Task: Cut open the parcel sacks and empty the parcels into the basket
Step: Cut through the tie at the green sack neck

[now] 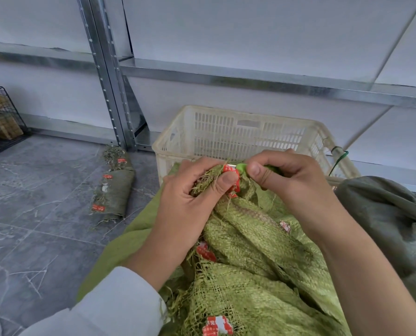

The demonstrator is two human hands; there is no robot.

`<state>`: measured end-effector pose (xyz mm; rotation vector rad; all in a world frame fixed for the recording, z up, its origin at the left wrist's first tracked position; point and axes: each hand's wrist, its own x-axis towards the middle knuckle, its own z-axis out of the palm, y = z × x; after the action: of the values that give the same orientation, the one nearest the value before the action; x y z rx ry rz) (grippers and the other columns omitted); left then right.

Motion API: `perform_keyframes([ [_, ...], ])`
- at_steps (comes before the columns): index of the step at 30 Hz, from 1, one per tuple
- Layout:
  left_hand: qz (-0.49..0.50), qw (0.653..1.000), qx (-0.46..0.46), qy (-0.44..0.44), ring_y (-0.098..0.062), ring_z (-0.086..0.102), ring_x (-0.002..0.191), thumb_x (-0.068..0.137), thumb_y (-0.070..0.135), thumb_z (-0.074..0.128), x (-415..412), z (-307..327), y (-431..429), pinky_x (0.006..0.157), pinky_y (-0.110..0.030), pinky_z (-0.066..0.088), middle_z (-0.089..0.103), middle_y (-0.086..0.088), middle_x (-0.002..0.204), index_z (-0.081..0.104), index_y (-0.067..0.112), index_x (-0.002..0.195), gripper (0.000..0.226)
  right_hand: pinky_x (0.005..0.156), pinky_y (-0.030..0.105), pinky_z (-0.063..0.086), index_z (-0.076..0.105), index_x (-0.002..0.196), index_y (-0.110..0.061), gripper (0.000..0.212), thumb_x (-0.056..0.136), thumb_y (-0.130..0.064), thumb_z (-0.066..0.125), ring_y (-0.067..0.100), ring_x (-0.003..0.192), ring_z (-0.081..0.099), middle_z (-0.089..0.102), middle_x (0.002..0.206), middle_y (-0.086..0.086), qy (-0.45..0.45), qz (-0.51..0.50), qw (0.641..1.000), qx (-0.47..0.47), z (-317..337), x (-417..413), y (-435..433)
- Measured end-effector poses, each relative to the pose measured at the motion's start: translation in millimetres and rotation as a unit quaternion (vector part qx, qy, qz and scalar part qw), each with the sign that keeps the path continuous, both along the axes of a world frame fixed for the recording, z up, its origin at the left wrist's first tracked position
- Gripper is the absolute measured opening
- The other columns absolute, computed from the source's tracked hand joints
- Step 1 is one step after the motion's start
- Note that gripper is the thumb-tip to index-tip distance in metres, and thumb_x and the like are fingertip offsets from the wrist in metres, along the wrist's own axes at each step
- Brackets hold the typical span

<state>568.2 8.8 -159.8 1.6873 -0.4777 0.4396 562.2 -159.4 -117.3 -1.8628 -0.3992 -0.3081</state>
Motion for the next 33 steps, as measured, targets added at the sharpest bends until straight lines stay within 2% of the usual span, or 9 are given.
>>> perform_keyframes([
  [3, 0.009, 0.999, 0.034, -0.004, -0.017, 0.061, 0.092, 0.08, 0.05, 0.066, 0, 0, 3, 0.089, -0.046, 0.046, 0.069, 0.008, 0.085, 0.073, 0.034, 0.091, 0.02, 0.098, 0.038, 0.032, 0.071, 0.076, -0.038, 0.019, 0.071, -0.054, 0.063, 0.017, 0.092, 0.048, 0.068, 0.081, -0.01, -0.042, -0.085, 0.986, -0.135, 1, 0, -6],
  [7, -0.006, 0.997, 0.081, 0.002, -0.02, 0.057, 0.089, 0.076, 0.047, 0.068, 2, 3, 4, 0.091, -0.052, 0.041, 0.069, 0.0, 0.08, 0.075, 0.026, 0.083, 0.023, 0.096, 0.021, 0.013, 0.07, 0.076, -0.042, 0.016, 0.076, -0.056, 0.062, 0.016, 0.088, 0.038, 0.061, 0.072, -0.019, -0.126, -0.103, 0.947, -0.277, 9, -4, -12],
  [11, -0.038, 0.997, 0.064, 0.029, -0.012, 0.064, 0.087, 0.077, 0.043, 0.069, 0, 6, 3, 0.101, -0.05, 0.04, 0.071, 0.008, 0.082, 0.076, 0.019, 0.086, 0.026, 0.095, 0.02, 0.017, 0.068, 0.07, -0.043, 0.011, 0.071, -0.054, 0.065, 0.019, 0.093, 0.039, 0.063, 0.073, -0.019, -0.085, -0.103, 0.971, -0.196, 7, -4, -12],
  [16, -0.033, 0.997, 0.04, 0.05, -0.017, 0.065, 0.092, 0.077, 0.049, 0.069, 4, 3, 4, 0.089, -0.045, 0.049, 0.07, 0.004, 0.088, 0.075, 0.03, 0.087, 0.022, 0.092, 0.032, 0.031, 0.072, 0.072, -0.037, 0.007, 0.073, -0.044, 0.071, 0.021, 0.097, 0.044, 0.065, 0.08, -0.009, -0.077, -0.123, 0.981, -0.132, 5, -3, -4],
  [19, -0.05, 0.987, 0.124, 0.086, -0.024, 0.058, 0.093, 0.075, 0.054, 0.068, 3, -9, 1, 0.095, -0.047, 0.043, 0.069, 0.003, 0.079, 0.072, 0.038, 0.073, 0.017, 0.074, 0.026, 0.038, 0.073, 0.073, -0.03, 0.01, 0.079, -0.036, 0.072, 0.009, 0.074, 0.054, 0.068, 0.071, -0.009, -0.097, -0.137, 0.985, 0.045, 25, -4, -17],
  [22, -0.008, 0.993, 0.091, 0.08, -0.016, 0.061, 0.088, 0.075, 0.057, 0.066, 7, -16, 4, 0.084, -0.035, 0.045, 0.067, 0.009, 0.078, 0.073, 0.035, 0.077, 0.024, 0.064, 0.029, 0.037, 0.075, 0.078, -0.035, 0.013, 0.082, -0.045, 0.069, 0.022, 0.065, 0.048, 0.068, 0.071, 0.003, -0.142, -0.187, 0.972, 0.028, 37, -6, -35],
  [27, 0.041, 0.997, 0.042, 0.058, -0.011, 0.063, 0.086, 0.082, 0.056, 0.064, 14, -17, 1, 0.078, -0.027, 0.048, 0.068, 0.006, 0.084, 0.07, 0.032, 0.087, 0.026, 0.049, 0.022, 0.032, 0.074, 0.083, -0.026, 0.031, 0.085, -0.053, 0.058, 0.009, 0.046, 0.037, 0.045, 0.05, -0.005, 0.036, -0.131, 0.99, -0.034, 2, -1, -1],
  [30, 0.034, 0.996, 0.004, 0.087, -0.015, 0.065, 0.094, 0.085, 0.055, 0.063, 14, -19, 1, 0.086, -0.035, 0.05, 0.07, 0.0, 0.095, 0.07, 0.031, 0.095, 0.027, 0.04, 0.019, 0.031, 0.071, 0.097, -0.016, 0.025, 0.099, -0.031, 0.051, 0.012, 0.039, 0.038, 0.048, 0.058, 0.002, 0.144, -0.048, 0.982, 0.111, 1, 1, 14],
  [33, 0.006, 0.99, -0.045, 0.13, -0.004, 0.066, 0.097, 0.087, 0.057, 0.054, 14, -13, 6, 0.083, -0.021, 0.047, 0.072, 0.009, 0.097, 0.071, 0.032, 0.095, 0.031, 0.037, 0.02, 0.036, 0.066, 0.107, -0.015, 0.019, 0.099, -0.025, 0.052, 0.016, 0.031, 0.042, 0.058, 0.065, 0.008, 0.162, 0.071, 0.959, 0.221, -1, -3, 30],
])
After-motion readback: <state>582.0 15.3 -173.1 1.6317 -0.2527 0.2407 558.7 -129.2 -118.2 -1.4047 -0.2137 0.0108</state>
